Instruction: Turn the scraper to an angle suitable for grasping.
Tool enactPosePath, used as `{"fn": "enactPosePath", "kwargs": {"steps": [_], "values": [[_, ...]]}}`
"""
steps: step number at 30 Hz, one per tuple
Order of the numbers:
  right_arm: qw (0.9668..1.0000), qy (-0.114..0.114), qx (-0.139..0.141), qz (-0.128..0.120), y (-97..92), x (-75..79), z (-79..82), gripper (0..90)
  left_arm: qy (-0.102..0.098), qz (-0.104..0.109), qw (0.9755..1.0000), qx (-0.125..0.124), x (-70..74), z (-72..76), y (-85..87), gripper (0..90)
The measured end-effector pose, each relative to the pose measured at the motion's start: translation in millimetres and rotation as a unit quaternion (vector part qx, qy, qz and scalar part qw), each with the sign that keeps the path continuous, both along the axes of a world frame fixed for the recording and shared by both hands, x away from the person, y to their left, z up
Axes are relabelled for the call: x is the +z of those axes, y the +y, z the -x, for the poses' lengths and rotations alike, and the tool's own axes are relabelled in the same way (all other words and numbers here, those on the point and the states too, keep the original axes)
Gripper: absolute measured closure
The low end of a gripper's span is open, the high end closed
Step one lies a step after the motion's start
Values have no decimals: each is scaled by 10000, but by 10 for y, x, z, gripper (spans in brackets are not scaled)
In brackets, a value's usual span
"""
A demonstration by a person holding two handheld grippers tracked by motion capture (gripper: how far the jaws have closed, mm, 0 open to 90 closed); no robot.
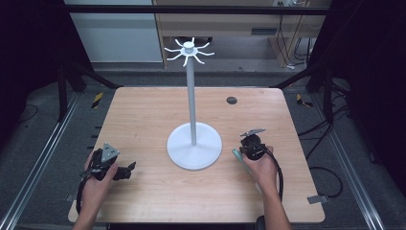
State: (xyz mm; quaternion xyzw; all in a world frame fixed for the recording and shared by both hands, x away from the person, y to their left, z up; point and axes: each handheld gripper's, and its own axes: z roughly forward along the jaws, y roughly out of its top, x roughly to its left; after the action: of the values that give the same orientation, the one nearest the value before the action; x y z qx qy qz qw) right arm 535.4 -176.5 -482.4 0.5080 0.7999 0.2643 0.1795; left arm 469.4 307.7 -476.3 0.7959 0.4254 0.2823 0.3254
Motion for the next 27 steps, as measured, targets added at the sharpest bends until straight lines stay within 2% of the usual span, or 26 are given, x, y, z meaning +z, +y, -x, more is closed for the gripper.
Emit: {"fn": "enactPosePath", "kwargs": {"steps": [8,11,16,22,26,27], "values": [[9999,86,71,-69,16,-12,2,900,12,-4,10000,-6,0,0,-1,31],[9997,105,161,-169,23,-12,13,900,14,-3,10000,-8,-1,0,-2,31],[9985,225,439,-246,95,7,69,900,23,-5,10000,-17,-3,-1,-5,31],[9959,365,808,-201,225,31,176,900,55,-10,10000,-45,-10,-1,-13,31],[9948,410,913,-196,264,36,229,900,64,-5,10000,-46,-11,-2,-13,31],[9941,398,999,-115,277,44,249,900,63,-6,10000,-45,-11,-2,-13,31]]}}
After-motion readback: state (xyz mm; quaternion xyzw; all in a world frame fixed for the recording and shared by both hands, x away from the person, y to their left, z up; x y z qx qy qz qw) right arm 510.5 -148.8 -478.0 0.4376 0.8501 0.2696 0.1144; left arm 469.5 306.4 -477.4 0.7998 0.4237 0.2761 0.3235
